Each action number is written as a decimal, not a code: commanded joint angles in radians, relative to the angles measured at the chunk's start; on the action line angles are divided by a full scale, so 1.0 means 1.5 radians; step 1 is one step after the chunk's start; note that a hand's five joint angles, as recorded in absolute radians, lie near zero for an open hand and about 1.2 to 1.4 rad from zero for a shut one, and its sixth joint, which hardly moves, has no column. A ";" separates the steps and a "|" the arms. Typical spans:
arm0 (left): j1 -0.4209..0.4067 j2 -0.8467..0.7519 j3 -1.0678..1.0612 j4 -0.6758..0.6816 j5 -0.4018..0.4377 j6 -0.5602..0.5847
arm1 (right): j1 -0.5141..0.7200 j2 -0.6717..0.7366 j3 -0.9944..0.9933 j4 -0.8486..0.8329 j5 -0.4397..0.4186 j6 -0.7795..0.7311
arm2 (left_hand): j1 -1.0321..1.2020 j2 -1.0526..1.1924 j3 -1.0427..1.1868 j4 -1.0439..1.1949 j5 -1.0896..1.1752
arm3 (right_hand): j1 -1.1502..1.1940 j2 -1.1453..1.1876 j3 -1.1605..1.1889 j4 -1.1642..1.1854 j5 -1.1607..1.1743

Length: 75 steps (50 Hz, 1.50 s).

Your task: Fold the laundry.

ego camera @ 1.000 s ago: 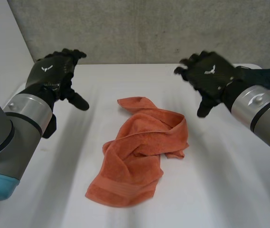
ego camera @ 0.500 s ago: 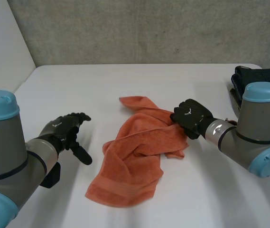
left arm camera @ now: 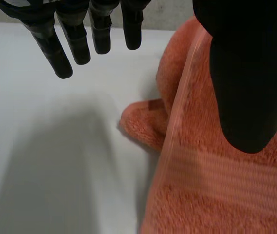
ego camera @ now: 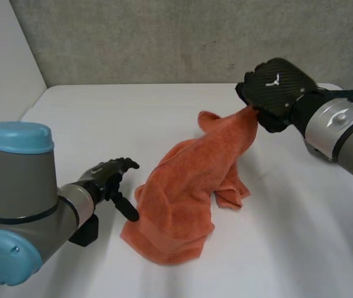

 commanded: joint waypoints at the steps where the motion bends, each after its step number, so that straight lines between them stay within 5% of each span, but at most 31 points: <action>1: -0.027 -0.054 0.022 -0.006 0.004 -0.005 | 0.004 -0.042 0.011 -0.002 0.003 0.009 | 0.100 0.090 0.097 0.094 0.095 | 0.270 0.155 0.145 0.141 0.159; 12: -0.057 -0.101 0.059 -0.010 0.036 -0.030 | 0.006 -0.080 0.029 -0.003 0.011 0.011 | 0.255 0.244 0.252 0.248 0.250 | 0.270 0.155 0.145 0.141 0.159; 16: -0.057 -0.108 0.079 -0.021 0.049 -0.038 | -0.001 -0.081 0.021 -0.003 0.014 0.012 | 0.780 0.769 0.777 0.773 0.775 | 0.270 0.155 0.145 0.141 0.159; 22: -0.040 -0.036 0.103 -0.045 0.015 -0.027 | -0.002 -0.088 0.004 0.018 0.015 0.006 | 0.783 0.773 0.780 0.776 0.778 | 0.270 0.155 0.145 0.141 0.159; 27: 0.067 0.101 0.108 -0.041 0.001 0.019 | -0.012 -0.080 -0.048 0.123 0.013 0.002 | 0.783 0.773 0.780 0.776 0.778 | 0.270 0.155 0.145 0.141 0.159; 31: 0.102 0.145 0.114 -0.042 0.014 0.103 | -0.024 -0.047 -0.088 0.209 0.013 0.002 | 0.783 0.773 0.780 0.776 0.778 | 0.270 0.155 0.145 0.141 0.159; 39: 0.099 0.082 0.156 -0.010 0.025 0.226 | -0.013 0.113 -0.158 0.257 0.018 0.011 | 0.783 0.773 0.780 0.776 0.778 | 0.270 0.155 0.145 0.141 0.159; 47: 0.091 -0.067 0.372 0.105 0.021 0.245 | 0.009 0.271 -0.358 0.149 0.089 0.106 | 0.783 0.773 0.780 0.776 0.778 | 0.270 0.155 0.145 0.141 0.159; 56: 0.084 -0.082 0.489 0.339 -0.006 0.295 | 0.032 0.288 -0.518 -0.073 0.172 0.231 | 0.783 0.773 0.780 0.776 0.778 | 0.270 0.155 0.145 0.141 0.159; 63: 0.073 -0.023 0.391 0.378 0.002 0.296 | 0.055 0.223 -0.431 -0.054 0.165 0.233 | 0.783 0.773 0.780 0.776 0.778 | 0.270 0.155 0.145 0.141 0.159; 75: 0.071 -0.026 0.086 0.308 0.002 0.302 | 0.079 0.153 -0.018 0.113 0.116 0.118 | 0.783 0.773 0.780 0.776 0.778 | 0.270 0.155 0.145 0.141 0.159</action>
